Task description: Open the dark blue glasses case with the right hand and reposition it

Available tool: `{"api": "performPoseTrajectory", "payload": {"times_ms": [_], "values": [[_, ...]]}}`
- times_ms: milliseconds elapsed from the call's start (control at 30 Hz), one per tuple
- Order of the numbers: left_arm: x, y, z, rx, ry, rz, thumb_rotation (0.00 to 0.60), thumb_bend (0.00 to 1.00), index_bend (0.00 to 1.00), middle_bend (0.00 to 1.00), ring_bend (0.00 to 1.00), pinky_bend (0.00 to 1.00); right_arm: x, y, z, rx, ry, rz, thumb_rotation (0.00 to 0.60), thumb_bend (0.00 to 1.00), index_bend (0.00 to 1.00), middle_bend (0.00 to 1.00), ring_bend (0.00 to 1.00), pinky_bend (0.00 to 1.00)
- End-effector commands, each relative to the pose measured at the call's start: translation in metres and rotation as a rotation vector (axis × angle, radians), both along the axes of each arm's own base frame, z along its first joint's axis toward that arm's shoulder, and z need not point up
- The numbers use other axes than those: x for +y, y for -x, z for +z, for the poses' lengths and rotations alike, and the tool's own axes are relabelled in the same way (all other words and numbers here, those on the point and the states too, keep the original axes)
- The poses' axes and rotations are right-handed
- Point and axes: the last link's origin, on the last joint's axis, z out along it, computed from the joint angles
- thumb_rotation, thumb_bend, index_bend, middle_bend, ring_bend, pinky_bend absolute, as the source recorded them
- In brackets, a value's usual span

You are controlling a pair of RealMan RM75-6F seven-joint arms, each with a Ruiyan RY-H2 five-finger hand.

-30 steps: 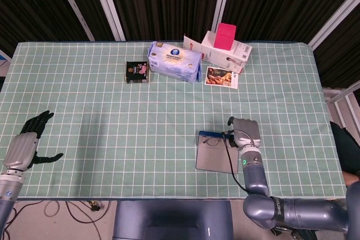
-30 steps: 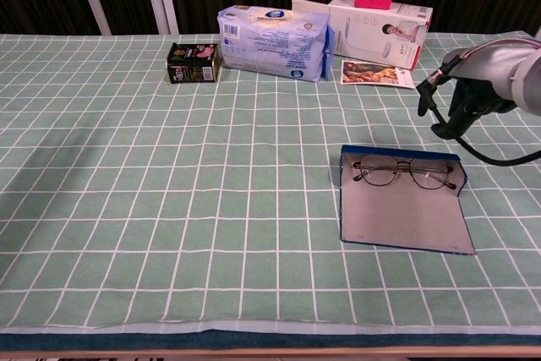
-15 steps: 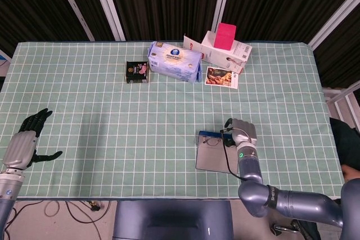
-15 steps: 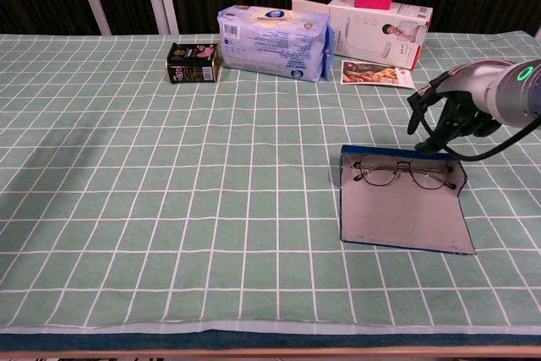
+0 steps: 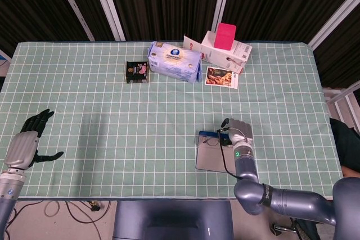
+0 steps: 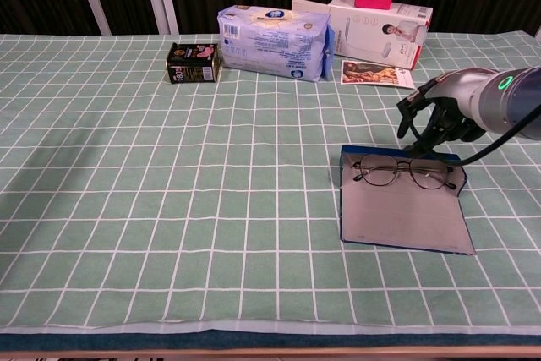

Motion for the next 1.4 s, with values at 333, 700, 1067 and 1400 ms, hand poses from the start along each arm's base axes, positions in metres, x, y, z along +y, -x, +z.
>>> {"api": "performPoseTrajectory", "payload": {"times_ms": [333, 700, 1067, 1400], "values": [[0.001, 0.0, 0.0, -0.005, 0.002, 0.007, 0.6, 0.01, 0.0, 0.0, 0.0, 0.0, -0.001, 0.001, -0.006, -0.004, -0.012, -0.017, 0.6, 0.44, 0.38, 0.92, 1.0, 1.0], [0.001, 0.0, -0.001, -0.009, 0.004, 0.011, 0.6, 0.01, 0.0, 0.0, 0.0, 0.0, -0.004, 0.006, -0.01, 0.005, -0.012, -0.029, 0.6, 0.47, 0.39, 0.92, 1.0, 1.0], [0.001, 0.001, -0.001, -0.008, 0.004, 0.015, 0.6, 0.01, 0.0, 0.0, 0.0, 0.0, -0.005, 0.006, -0.012, -0.002, -0.016, -0.03, 0.6, 0.49, 0.4, 0.93, 1.0, 1.0], [0.001, 0.0, -0.001, -0.011, 0.005, 0.017, 0.6, 0.01, 0.0, 0.0, 0.0, 0.0, -0.002, 0.005, -0.012, 0.0, -0.03, -0.028, 0.6, 0.49, 0.4, 0.93, 1.0, 1.0]]}}
